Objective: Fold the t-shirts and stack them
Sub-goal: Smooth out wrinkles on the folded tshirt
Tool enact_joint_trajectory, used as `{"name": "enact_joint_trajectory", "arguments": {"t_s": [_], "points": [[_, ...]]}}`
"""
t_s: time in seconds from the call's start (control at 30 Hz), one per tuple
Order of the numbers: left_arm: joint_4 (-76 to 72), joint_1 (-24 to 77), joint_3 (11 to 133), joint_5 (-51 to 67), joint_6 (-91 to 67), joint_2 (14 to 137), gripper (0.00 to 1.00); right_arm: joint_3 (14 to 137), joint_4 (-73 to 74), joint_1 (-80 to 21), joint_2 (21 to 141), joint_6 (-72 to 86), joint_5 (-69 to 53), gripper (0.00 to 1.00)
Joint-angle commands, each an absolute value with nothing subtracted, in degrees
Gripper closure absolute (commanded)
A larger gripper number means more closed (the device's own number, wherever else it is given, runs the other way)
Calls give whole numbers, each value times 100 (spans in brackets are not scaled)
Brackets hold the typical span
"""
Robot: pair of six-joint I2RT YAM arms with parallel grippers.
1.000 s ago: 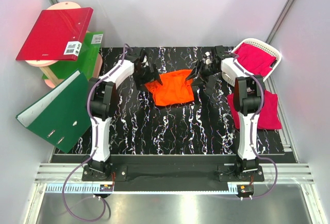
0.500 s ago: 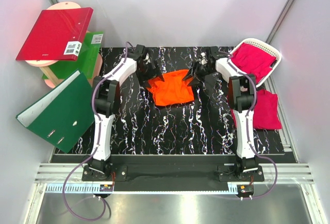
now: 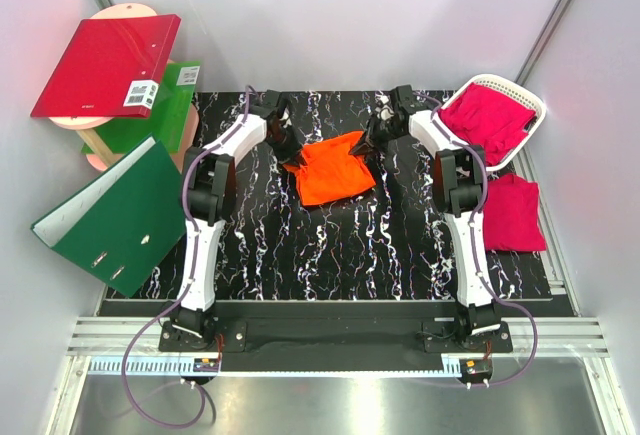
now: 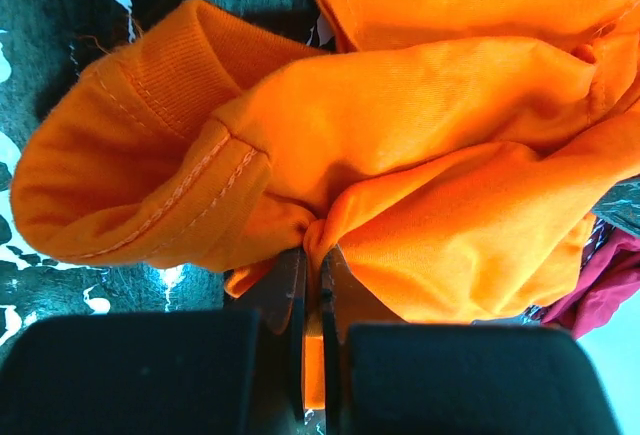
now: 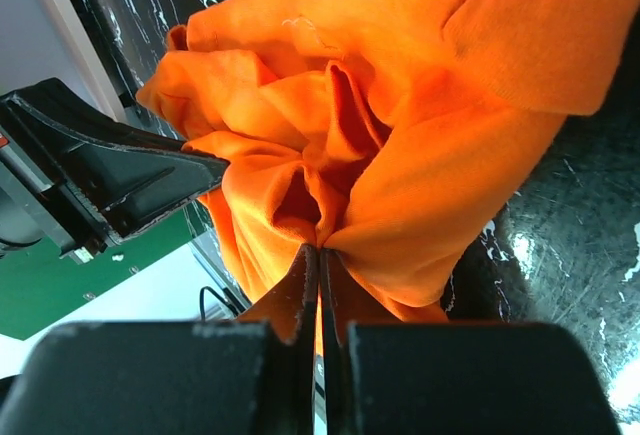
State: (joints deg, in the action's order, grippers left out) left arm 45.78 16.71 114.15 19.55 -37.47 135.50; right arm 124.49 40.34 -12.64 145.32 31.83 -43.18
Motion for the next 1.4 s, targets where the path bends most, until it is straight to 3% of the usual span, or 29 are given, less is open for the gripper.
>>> {"name": "enact_joint_trajectory", "arguments": {"t_s": [0.0,0.13,0.17,0.2,0.23,0.3,0.33,0.4,0.43,0.53,1.3,1.33,1.37], "points": [[4465,1652,11505,2039,-3656,13027,100,12253,3964,-1336,14019,3033,-4500,100],[4465,1652,11470,2030,-3543,12788,99,11734,3981,-1327,13597,2979,-4474,100],[4465,1652,11478,2030,-3525,12745,89,11533,4008,-1327,13510,2962,-4543,96],[4465,1652,11479,2065,-3481,12753,67,11453,4043,-1327,13491,2953,-4631,89],[4465,1644,11496,2100,-3472,12770,31,11391,4095,-1327,13474,2936,-4675,67],[4465,1644,11452,2136,-3489,12779,18,11154,4131,-1318,13395,2866,-4702,57],[4465,1644,11435,2153,-3498,12788,15,11092,4140,-1327,13273,2830,-4685,46],[4465,1644,11382,2136,-3524,12762,2,10987,4140,-1327,13132,2751,-4536,40],[4465,1644,11382,2118,-3516,12762,1,10986,4148,-1327,13018,2734,-4483,35],[4465,1644,11390,2083,-3507,12753,1,11065,4148,-1327,12903,2742,-4395,34],[4412,1635,12094,2232,-3735,13614,1,12445,4166,-1336,14176,2927,-4298,38],[4403,1635,12102,2224,-3735,13640,3,12463,4166,-1345,14194,2927,-4315,39],[4403,1635,12111,2293,-3744,13649,12,12454,4175,-1345,14194,2918,-4307,41]]}}
